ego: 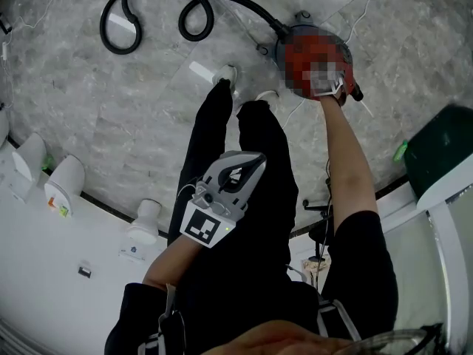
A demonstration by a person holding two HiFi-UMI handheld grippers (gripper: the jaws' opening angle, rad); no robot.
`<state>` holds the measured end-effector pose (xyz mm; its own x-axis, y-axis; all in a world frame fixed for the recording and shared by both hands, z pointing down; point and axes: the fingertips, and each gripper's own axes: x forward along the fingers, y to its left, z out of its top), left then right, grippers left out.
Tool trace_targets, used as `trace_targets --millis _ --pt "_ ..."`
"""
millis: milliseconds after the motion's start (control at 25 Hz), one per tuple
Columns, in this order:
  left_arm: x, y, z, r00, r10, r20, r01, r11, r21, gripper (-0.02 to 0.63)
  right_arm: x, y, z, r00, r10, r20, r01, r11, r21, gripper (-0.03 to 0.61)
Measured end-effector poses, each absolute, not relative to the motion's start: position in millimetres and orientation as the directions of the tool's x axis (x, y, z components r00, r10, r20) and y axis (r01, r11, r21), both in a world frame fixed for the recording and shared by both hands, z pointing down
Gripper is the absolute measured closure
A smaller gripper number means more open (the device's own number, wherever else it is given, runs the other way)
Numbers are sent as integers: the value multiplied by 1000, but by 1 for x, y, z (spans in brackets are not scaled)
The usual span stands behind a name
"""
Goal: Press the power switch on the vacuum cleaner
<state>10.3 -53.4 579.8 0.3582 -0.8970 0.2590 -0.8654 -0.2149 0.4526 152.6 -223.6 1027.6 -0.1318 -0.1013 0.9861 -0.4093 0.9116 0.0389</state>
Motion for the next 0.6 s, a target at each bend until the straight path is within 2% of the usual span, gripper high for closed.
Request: trace_targets --millis 280,440,600 --pt "6 -41 588 341 -901 267 -868 -193 458 595 153 -219 1031 -149 -120 982 -468 883 37 561" --pt "11 -45 582 356 -896 264 -868 -212 449 595 163 -222 1023 -128 -138 982 -605 795 33 561" --pt "12 -44 568 381 -889 255 -858 -237 456 595 160 -220 995 -194 -202 960 -734 679 -6 561"
